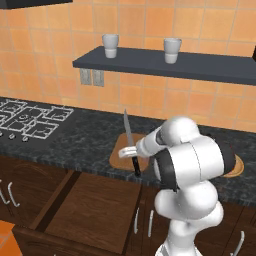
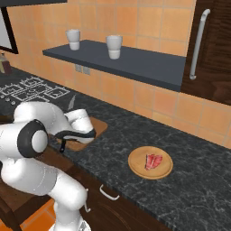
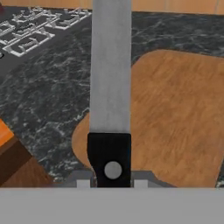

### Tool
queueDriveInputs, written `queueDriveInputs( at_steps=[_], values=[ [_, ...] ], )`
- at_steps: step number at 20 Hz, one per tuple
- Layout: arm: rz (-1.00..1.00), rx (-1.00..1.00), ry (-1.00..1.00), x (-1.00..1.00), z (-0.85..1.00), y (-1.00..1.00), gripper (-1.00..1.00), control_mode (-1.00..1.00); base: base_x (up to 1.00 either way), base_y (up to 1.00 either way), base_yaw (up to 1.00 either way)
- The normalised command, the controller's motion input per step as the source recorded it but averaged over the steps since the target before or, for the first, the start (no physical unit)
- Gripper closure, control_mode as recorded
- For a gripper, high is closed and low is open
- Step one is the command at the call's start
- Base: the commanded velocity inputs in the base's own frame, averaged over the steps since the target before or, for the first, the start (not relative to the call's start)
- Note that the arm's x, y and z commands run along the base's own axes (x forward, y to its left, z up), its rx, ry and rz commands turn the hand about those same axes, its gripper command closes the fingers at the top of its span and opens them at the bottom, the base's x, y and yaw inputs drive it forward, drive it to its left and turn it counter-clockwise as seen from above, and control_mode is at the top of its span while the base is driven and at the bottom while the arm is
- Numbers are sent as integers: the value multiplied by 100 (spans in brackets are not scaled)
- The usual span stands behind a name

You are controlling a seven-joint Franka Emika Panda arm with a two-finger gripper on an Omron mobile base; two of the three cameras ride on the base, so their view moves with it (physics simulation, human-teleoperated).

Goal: Pick up the knife from the drawer and place it on the cutting board. Then place the meat from the plate to the cutting board.

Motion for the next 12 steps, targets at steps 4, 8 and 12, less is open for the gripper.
queueDriveInputs(
  at_steps=[4, 8, 12],
  values=[
    [-24, 4, 45, 84, 100, 56, 100, -100, 0, 0, 0],
    [-26, 0, 53, 88, 100, 62, 100, -100, 0, 0, 0],
    [-18, 0, 52, 100, 100, 64, 100, -100, 0, 0, 0]
  ],
)
